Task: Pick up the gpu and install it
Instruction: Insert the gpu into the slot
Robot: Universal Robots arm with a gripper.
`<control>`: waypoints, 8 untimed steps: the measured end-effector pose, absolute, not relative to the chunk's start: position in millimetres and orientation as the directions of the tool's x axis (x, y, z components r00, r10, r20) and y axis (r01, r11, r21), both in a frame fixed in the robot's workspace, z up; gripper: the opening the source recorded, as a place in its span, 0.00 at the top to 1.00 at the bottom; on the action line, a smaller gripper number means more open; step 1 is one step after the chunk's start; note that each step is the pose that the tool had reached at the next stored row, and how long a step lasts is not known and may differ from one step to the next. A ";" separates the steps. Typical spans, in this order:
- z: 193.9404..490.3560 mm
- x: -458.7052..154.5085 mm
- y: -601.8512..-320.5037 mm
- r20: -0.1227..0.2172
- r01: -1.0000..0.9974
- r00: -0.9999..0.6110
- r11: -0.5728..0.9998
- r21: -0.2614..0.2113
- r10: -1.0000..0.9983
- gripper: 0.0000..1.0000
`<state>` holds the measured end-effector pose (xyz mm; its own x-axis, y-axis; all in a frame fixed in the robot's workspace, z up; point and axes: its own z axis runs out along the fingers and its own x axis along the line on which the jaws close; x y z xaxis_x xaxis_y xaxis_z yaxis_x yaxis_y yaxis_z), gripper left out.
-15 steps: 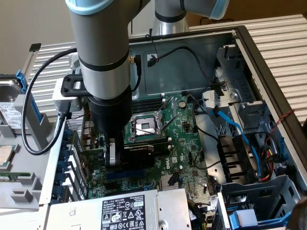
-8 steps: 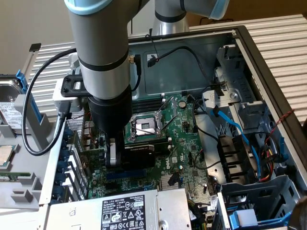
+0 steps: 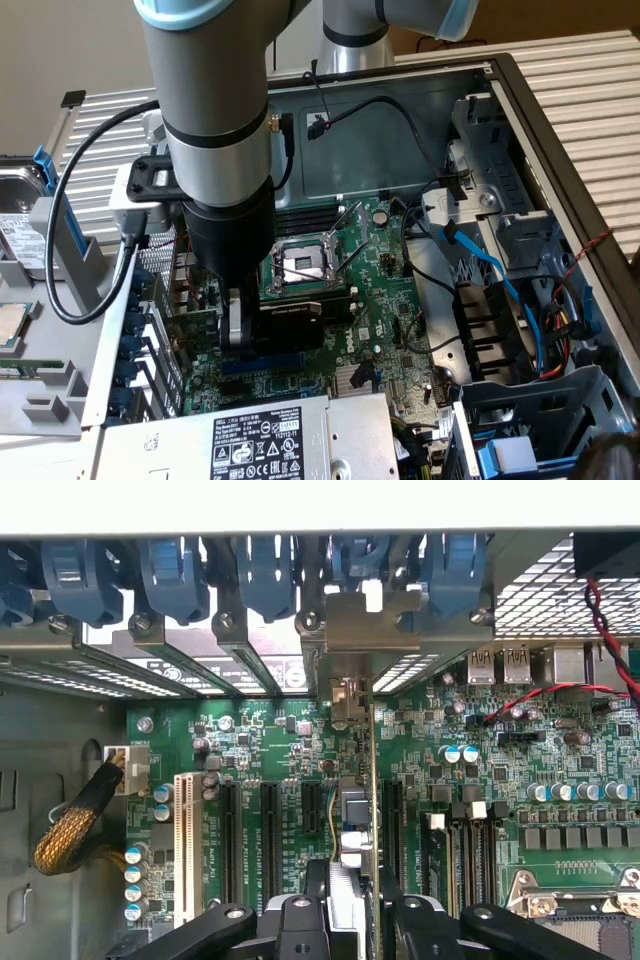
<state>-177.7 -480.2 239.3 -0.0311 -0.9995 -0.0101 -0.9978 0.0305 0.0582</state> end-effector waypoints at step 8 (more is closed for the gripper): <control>240.6 -177.9 -480.2 -0.010 -0.998 -0.030 0.029 0.055 -1.000 0.71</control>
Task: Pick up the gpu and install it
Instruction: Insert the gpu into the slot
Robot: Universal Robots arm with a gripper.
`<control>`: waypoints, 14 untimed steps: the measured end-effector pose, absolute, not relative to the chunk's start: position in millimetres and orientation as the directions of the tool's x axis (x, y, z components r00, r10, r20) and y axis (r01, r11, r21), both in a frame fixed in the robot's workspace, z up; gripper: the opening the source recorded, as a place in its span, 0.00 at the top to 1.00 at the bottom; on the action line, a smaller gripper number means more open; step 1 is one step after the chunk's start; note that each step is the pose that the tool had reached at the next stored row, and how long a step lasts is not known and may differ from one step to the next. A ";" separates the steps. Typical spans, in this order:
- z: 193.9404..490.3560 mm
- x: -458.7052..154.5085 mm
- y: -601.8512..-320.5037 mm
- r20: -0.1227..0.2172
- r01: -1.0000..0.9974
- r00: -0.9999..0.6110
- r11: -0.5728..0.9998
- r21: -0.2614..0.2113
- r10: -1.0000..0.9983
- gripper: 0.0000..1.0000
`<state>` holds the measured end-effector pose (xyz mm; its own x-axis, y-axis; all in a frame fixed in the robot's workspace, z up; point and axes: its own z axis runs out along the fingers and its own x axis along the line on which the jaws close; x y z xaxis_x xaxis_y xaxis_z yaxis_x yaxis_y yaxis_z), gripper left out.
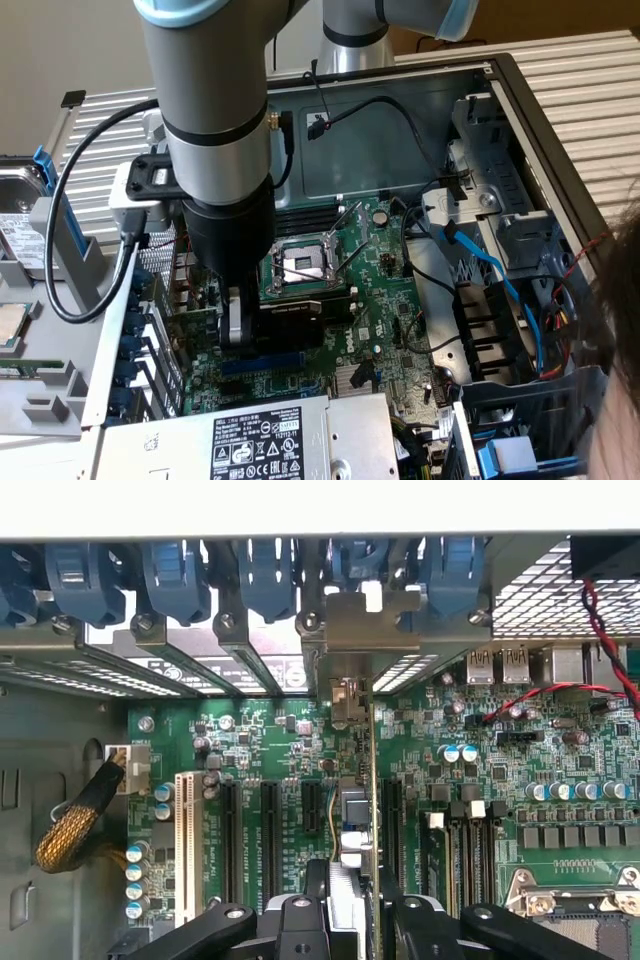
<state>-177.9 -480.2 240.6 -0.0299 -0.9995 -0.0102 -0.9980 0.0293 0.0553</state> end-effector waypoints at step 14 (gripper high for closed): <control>237.0 -180.2 -480.2 -0.010 -0.999 -0.025 0.024 0.047 -1.000 0.71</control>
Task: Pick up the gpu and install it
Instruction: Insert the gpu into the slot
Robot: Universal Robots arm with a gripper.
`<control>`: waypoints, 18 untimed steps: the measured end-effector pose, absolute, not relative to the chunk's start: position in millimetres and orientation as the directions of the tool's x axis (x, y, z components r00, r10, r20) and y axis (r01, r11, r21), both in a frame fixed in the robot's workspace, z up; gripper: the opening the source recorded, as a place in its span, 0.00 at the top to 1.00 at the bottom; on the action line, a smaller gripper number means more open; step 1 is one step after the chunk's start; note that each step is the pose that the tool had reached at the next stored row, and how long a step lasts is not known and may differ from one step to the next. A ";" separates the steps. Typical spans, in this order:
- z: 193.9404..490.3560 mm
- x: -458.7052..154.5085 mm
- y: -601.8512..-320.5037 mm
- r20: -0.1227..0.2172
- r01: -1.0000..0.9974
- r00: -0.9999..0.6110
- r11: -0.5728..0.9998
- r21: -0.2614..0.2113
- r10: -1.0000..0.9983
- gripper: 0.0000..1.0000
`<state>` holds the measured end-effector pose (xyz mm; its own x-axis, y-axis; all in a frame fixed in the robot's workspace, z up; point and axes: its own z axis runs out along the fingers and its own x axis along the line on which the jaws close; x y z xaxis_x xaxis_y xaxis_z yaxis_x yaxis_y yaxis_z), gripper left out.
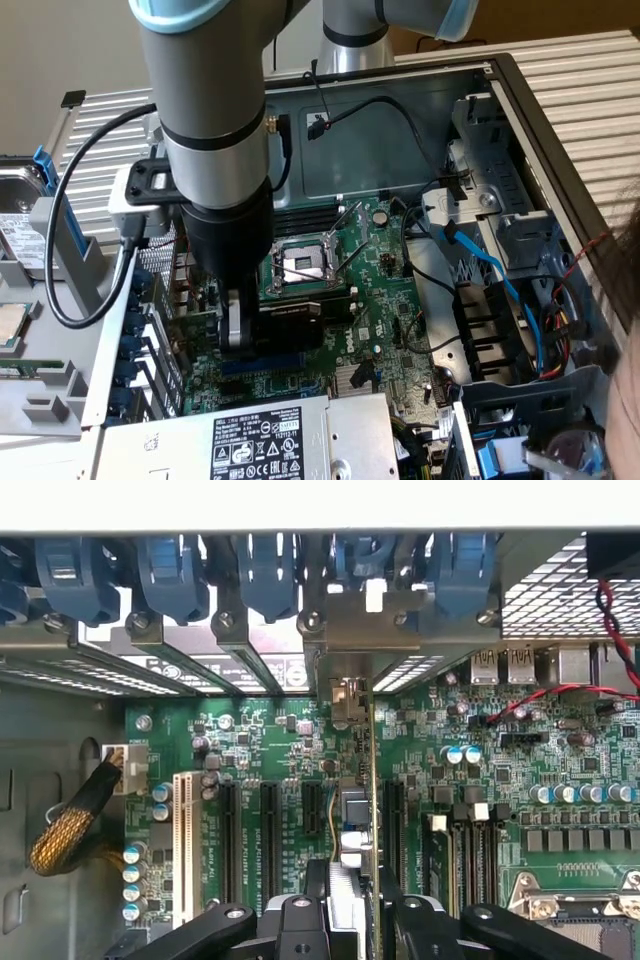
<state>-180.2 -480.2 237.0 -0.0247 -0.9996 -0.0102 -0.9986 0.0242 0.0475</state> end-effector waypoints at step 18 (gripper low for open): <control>235.2 -182.6 -479.3 -0.011 -0.998 -0.035 0.034 0.045 -0.999 0.71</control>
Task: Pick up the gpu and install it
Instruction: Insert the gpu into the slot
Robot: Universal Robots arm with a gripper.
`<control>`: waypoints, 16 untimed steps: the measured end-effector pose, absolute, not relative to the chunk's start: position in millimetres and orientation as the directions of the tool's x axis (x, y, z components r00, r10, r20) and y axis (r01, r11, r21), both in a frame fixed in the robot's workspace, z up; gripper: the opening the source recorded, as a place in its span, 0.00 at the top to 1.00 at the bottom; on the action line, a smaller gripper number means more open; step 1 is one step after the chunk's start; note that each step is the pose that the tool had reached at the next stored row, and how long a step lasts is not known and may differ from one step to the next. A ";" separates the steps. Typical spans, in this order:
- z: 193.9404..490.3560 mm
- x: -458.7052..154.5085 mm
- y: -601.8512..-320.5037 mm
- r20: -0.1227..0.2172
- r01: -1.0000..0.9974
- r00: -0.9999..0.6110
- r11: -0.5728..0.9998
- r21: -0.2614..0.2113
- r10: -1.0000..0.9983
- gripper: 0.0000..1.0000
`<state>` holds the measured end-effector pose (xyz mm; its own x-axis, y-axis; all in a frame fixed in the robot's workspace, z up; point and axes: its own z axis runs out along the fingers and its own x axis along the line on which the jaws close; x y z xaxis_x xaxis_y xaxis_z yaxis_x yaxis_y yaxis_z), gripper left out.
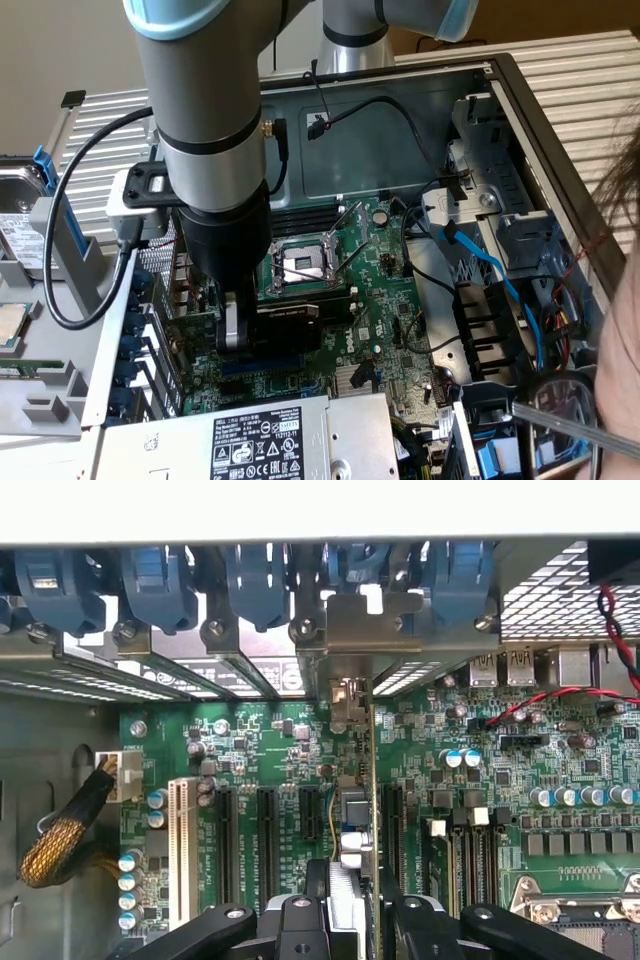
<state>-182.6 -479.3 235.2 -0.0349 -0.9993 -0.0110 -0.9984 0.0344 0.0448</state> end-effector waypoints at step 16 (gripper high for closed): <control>235.2 -184.0 -479.3 -0.011 -0.998 -0.049 0.048 0.045 -0.999 0.71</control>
<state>-184.0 -479.3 235.2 -0.0487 -0.9988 -0.0109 -0.9978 0.0482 0.0449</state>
